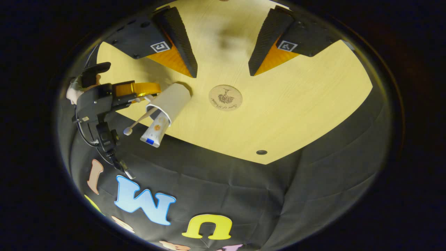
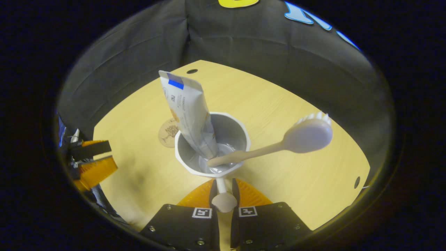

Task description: Put the toothbrush and toothpaste on the desktop into the cup, then pick up the cup and place it on the coaster on the desktop.

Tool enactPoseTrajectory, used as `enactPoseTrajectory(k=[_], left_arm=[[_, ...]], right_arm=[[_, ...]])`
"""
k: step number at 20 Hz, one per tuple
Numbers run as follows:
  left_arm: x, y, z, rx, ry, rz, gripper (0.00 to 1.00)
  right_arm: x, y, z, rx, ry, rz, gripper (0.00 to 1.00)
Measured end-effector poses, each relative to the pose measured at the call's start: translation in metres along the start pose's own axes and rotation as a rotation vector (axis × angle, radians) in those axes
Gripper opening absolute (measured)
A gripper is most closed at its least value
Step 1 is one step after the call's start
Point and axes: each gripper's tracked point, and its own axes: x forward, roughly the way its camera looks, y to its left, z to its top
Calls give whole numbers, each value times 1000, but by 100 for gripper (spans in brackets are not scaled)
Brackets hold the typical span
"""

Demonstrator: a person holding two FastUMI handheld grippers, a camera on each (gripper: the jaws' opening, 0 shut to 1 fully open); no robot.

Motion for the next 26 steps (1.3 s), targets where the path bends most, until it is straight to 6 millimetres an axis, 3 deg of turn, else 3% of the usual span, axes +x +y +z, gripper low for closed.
enactPoseTrajectory(k=[5,7,9,13,18,24,26], left_arm=[[-7,38,3,-18,13,18,96],[-19,51,1,-31,18,26,94],[-30,65,2,-43,18,33,96],[-30,97,6,-46,10,33,96],[-40,118,10,-45,3,30,95],[-59,123,-1,-52,2,24,94],[-65,120,0,-51,-4,20,96]], right_arm=[[13,39,33,-9,-18,14,13],[20,57,45,-21,-25,12,13],[25,72,53,-27,-27,14,13],[32,95,57,-46,-16,1,13],[39,104,59,-35,-17,-33,12],[45,108,55,-6,-26,-86,12],[47,110,47,0,4,-85,22]])
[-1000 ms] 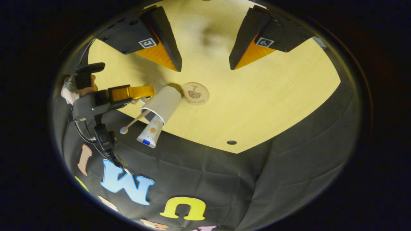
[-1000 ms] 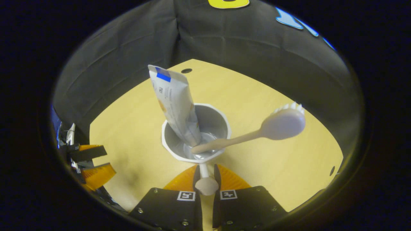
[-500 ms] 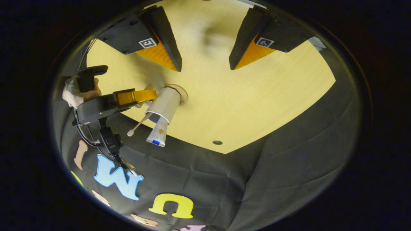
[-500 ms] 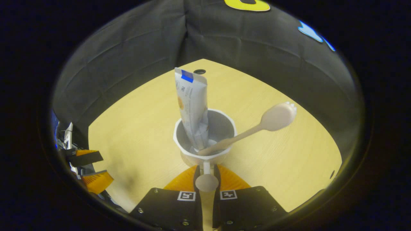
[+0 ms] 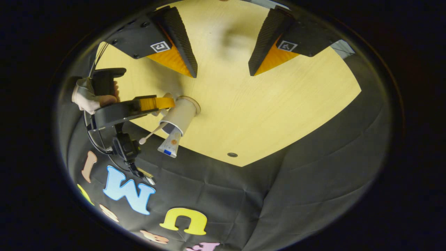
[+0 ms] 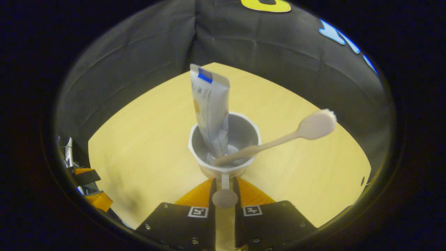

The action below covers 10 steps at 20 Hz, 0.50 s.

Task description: Put the toothbrush and toothpaste on the desktop into the cup, then pick up the cup and place it on the coaster on the desktop.

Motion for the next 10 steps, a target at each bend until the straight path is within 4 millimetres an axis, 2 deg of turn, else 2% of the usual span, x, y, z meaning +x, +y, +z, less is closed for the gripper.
enactPoseTrajectory(k=[2,3,4,6,10], left_arm=[[-9,-4,4,6,-18,-6,96],[-13,-6,9,8,-32,-9,96],[-19,-9,15,10,-44,-14,98],[-23,-15,24,21,-64,-22,94],[-33,-28,45,52,-103,-30,96]], right_arm=[[-4,3,-6,49,-21,0,30],[-7,4,-9,75,-31,-11,43],[-11,1,-13,93,-47,-25,42],[-20,0,-12,109,-89,-45,49],[-53,-6,-9,105,-156,-85,49]])
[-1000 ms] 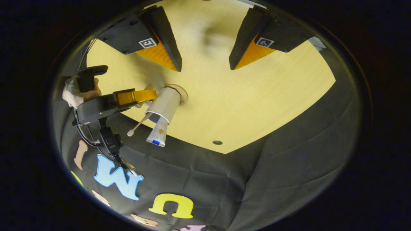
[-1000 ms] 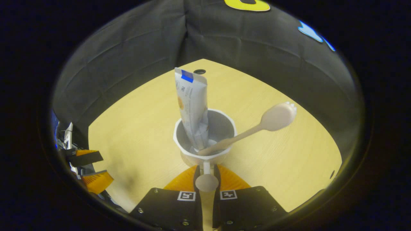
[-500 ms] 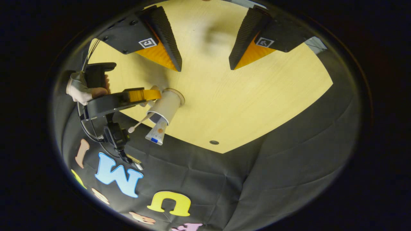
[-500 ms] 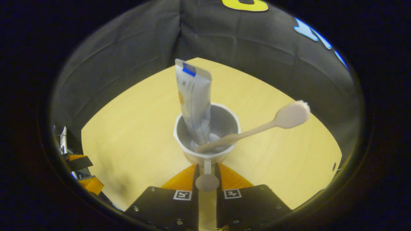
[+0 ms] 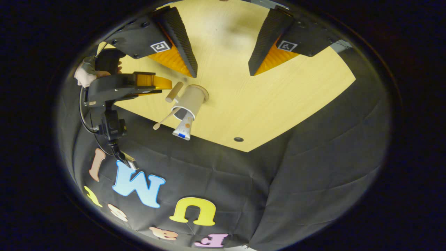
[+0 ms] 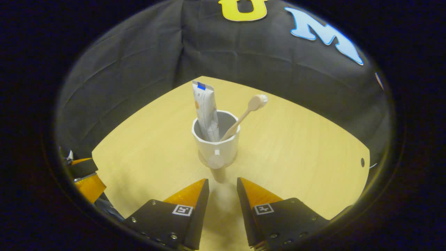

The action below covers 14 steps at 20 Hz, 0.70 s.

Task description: Put the toothbrush and toothpaste on the desktop into the cup, then pick up the cup and place it on the coaster on the desktop.

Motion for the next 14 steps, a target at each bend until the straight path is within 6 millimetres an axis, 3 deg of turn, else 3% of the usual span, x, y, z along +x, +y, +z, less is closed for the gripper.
enactPoseTrajectory(k=[10,14], left_arm=[[-52,-44,91,40,-190,-46,95],[-70,-61,131,69,-273,-72,95]], right_arm=[[-111,-21,41,198,-220,-121,48],[-152,-34,70,226,-343,-178,49]])
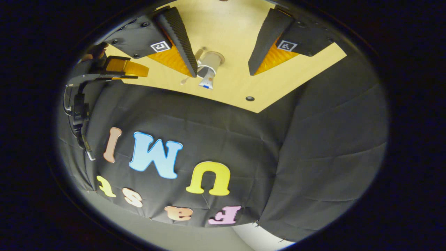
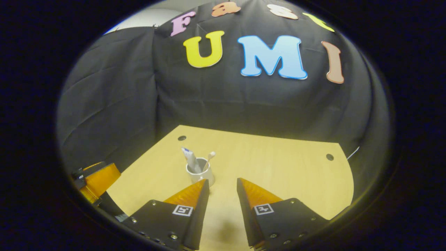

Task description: Put the toothbrush and toothpaste on the desktop into the cup, then pick up the cup and place it on the coaster on the desktop.

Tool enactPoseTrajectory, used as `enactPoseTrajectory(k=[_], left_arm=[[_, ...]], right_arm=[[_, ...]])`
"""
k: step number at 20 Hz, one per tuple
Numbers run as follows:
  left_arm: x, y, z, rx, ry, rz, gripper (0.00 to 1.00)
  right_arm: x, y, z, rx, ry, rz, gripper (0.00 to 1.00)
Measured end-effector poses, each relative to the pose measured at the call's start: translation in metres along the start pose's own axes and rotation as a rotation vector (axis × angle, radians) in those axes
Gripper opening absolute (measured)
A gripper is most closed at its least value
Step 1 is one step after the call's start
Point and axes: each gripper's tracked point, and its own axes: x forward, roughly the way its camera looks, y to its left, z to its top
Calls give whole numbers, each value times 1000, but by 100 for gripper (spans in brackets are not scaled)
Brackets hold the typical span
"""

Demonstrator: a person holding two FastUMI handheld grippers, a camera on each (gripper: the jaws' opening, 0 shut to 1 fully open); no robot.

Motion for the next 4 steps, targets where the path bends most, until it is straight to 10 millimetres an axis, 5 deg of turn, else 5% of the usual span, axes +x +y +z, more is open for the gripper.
enactPoseTrajectory(k=[4], left_arm=[[-7,-18,59,47,-115,-38,95]], right_arm=[[-38,-14,52,30,-151,-69,49]])
